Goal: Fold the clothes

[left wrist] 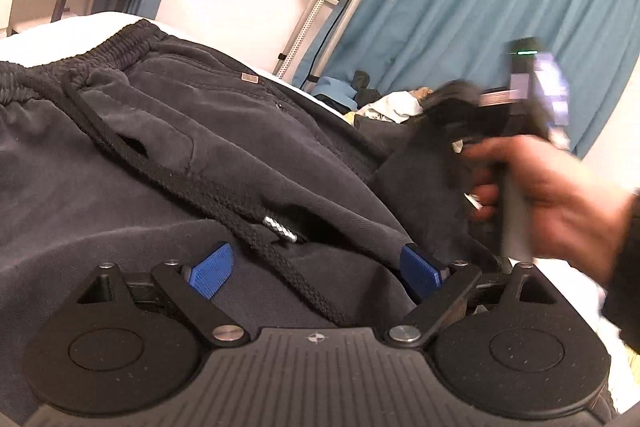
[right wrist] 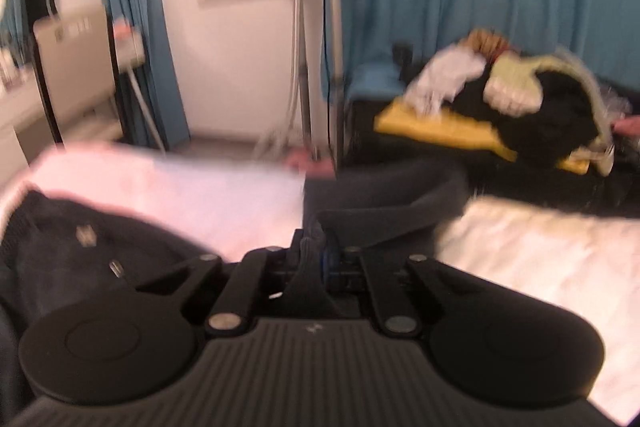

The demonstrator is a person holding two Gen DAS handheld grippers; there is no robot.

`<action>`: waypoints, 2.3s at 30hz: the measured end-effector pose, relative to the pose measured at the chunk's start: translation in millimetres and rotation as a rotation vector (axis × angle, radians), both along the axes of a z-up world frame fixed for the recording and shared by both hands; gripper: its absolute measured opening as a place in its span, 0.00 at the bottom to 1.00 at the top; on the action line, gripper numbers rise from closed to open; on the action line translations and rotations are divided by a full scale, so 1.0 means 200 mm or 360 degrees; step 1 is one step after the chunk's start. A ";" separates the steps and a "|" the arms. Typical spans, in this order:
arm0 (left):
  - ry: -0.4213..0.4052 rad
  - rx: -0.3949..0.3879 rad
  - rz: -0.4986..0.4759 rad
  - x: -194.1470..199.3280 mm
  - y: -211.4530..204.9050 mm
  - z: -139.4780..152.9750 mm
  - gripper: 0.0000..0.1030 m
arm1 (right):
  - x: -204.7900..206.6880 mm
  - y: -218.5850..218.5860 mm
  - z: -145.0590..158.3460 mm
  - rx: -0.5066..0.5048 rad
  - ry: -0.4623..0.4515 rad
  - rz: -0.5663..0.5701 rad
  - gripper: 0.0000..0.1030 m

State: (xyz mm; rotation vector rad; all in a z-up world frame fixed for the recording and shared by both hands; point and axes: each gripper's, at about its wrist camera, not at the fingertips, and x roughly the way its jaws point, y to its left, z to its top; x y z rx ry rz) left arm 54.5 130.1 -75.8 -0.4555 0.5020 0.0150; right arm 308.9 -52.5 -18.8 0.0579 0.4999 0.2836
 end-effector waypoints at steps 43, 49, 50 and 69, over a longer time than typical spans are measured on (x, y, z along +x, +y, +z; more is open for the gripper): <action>-0.0198 0.0165 -0.0145 -0.11 -0.28 0.05 0.90 | -0.68 -0.95 -0.15 0.0630 0.0042 0.0207 0.04; -0.0169 0.0090 -0.0082 -0.11 -0.23 0.05 0.90 | -0.86 -0.52 -0.21 0.0333 0.0233 0.0619 0.05; -0.0165 0.0078 -0.0071 -0.12 -0.22 0.05 0.90 | -0.89 -0.46 -0.25 0.0282 0.0279 0.0654 0.07; 0.0020 0.0155 0.0030 -0.02 -0.24 -0.05 0.90 | -0.36 -0.83 0.02 0.0469 0.0136 0.0412 0.62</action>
